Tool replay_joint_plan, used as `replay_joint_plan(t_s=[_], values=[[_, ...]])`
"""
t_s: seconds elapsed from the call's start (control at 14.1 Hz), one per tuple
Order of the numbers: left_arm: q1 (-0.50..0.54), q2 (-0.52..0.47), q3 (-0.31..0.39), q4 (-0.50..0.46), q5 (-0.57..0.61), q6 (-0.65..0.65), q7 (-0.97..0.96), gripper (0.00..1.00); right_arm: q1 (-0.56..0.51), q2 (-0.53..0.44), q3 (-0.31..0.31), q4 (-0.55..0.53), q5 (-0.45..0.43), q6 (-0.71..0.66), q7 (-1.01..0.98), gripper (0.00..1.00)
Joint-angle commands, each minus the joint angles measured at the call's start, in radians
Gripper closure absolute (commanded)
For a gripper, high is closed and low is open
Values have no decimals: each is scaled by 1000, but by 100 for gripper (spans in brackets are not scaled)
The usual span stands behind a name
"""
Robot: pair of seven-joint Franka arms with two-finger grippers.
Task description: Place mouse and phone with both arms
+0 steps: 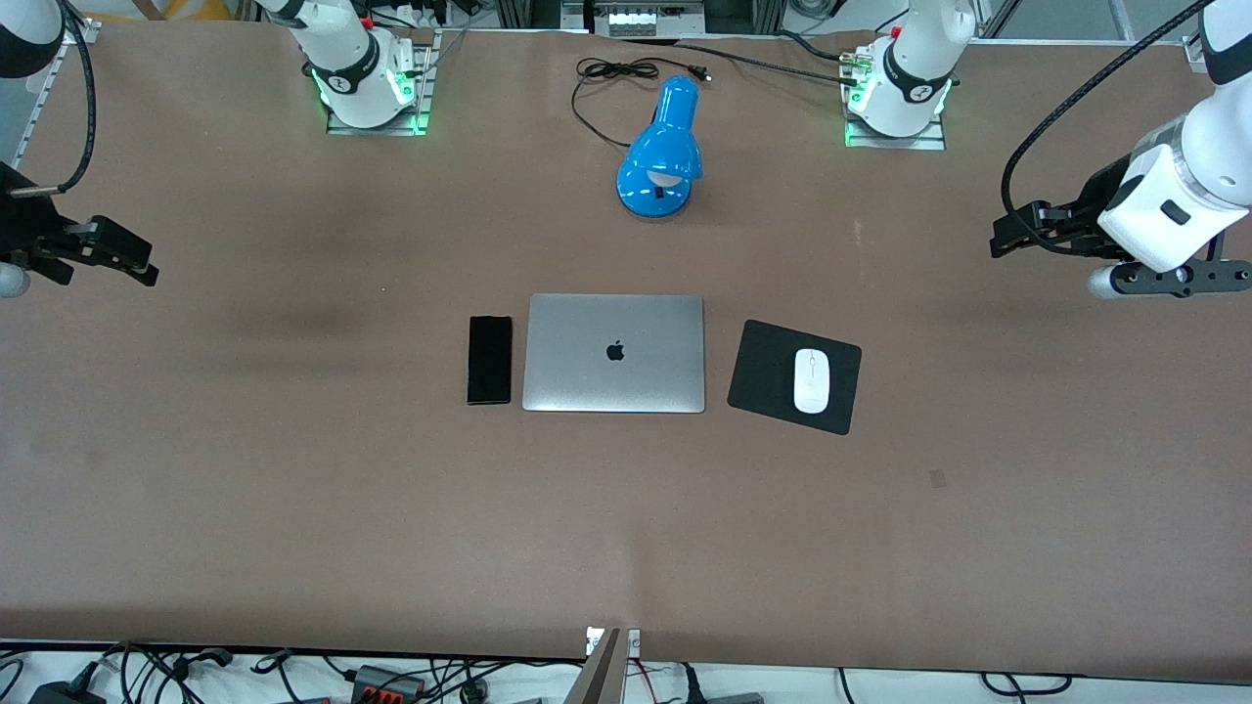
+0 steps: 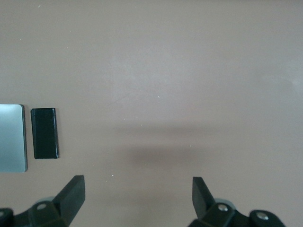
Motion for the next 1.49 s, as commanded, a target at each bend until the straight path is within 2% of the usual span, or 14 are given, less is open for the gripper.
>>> replay_joint_plan(t_s=[0.0, 0.57, 0.71, 0.85, 0.92, 1.06, 1.21, 1.42], values=[[-5, -27, 11, -12, -24, -6, 46, 0, -3, -15, -8, -15, 4, -23, -11, 0], [-4, -24, 13, -10, -24, -12, 47, 0, 2, -18, 2, -15, 2, -20, -11, 0], [-4, -23, 13, -6, -24, -12, 47, 0, -24, -18, 6, -15, 2, -9, -13, 0], [-4, -23, 13, -6, -24, -12, 47, 0, -108, -18, 101, -15, 2, -6, -14, 0], [-4, -23, 13, -6, -26, -10, 47, 0, -126, -18, 127, -15, 4, 2, -14, 0], [-4, -23, 13, -6, -26, -12, 47, 0, -98, -18, 114, -15, 5, 3, -13, 0], [-4, -23, 13, -6, -26, -12, 47, 0, -62, -21, 58, -15, 5, -1, -13, 0], [-4, -23, 13, -6, -26, -12, 47, 0, -68, -23, 58, -16, 5, -3, -13, 0]])
